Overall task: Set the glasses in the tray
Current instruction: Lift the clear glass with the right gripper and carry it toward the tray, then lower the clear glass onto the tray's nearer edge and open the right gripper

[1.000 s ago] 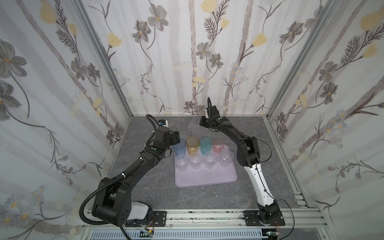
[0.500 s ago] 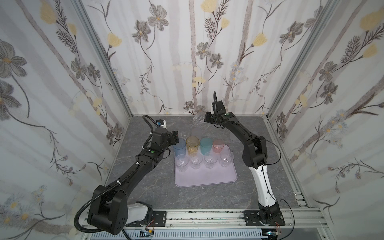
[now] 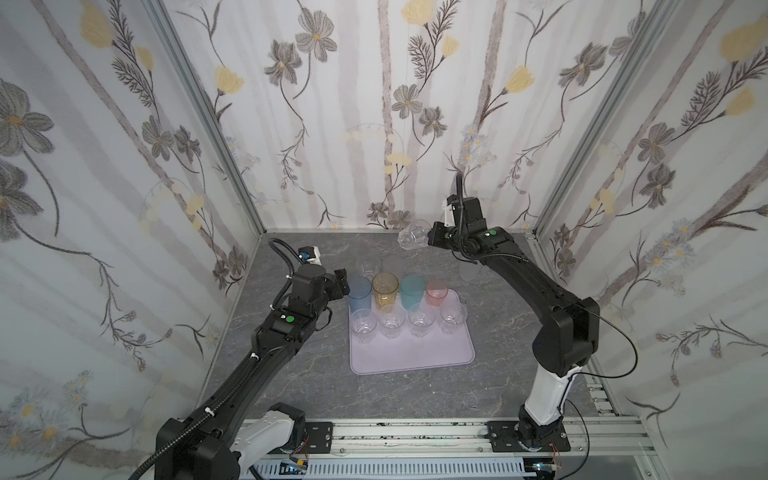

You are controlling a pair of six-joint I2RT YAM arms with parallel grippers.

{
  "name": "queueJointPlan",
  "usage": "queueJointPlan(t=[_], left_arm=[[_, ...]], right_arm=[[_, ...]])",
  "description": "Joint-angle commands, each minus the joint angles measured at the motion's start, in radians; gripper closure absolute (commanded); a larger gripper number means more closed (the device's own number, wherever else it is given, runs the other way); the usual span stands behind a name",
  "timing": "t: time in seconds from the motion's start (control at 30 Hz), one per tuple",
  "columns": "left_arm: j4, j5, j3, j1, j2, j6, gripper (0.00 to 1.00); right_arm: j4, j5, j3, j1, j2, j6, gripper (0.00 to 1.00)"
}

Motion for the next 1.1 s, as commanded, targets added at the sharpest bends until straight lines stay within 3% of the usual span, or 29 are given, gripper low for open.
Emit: queueJointPlan(t=[0.0,0.2,0.4,0.73,1.07], left_arm=[[-0.101,-0.029,0.015,0.001,-0.027,-0.030,0.19],[-0.163,-0.027,0.007,0.015,-0.049,-0.034,0.19],[-0.162,0.023,-0.027,0.082,-0.030,-0.049,0.18],[-0.124,0.036,-0.058,0.118,0.010,-0.062,0.18],[-0.095,0.042,-0.102,0.120,-0.021,-0.060,0.18]], right_arm=[[0.047,0.001,-0.124,0.042,-0.124,-0.013,0.96],[0.004,0.052,-0.321,0.196,-0.312,-0.030,0.96],[-0.095,0.151,-0.388,0.405,-0.345,-0.073,0.96],[-0.222,0.232,-0.277,0.633,-0.113,-0.156,0.97],[-0.326,0.266,-0.092,0.660,0.106,-0.190,0.95]])
